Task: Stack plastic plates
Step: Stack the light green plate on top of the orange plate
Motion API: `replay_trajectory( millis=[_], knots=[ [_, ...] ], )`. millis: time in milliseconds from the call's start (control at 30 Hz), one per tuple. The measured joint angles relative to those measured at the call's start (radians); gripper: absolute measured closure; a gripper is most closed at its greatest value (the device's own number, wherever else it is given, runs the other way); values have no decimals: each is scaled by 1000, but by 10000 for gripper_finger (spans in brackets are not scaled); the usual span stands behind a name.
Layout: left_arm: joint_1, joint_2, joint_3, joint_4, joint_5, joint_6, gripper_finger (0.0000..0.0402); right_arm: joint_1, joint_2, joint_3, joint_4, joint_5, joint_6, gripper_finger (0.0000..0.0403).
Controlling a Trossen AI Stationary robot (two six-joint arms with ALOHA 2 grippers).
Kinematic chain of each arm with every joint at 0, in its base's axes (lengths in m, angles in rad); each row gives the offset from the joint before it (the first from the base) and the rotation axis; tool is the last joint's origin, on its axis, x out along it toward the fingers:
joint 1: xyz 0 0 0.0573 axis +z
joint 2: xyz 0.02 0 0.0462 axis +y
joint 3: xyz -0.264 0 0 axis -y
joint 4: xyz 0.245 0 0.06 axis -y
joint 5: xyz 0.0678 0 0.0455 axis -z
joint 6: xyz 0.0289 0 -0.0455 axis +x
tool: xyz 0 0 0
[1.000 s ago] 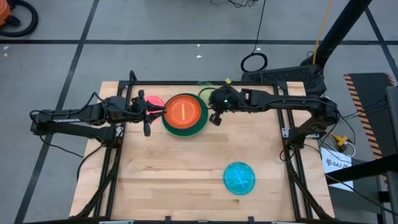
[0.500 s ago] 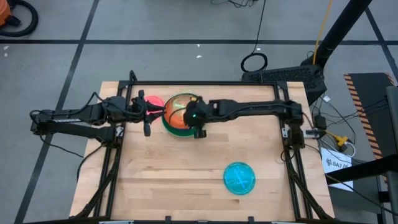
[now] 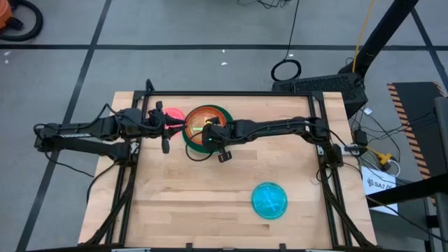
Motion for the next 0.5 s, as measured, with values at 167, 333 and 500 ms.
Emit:
replay_trajectory(
  millis=[167,333,500],
  knots=[
    [0,0,0,0,0,0,319,-2,0,0,10,1,5,380],
    [0,0,0,0,0,0,319,-8,0,0,11,1,34,364],
    [0,0,0,0,0,-2,319,-21,0,0,11,1,76,339]
  ],
)
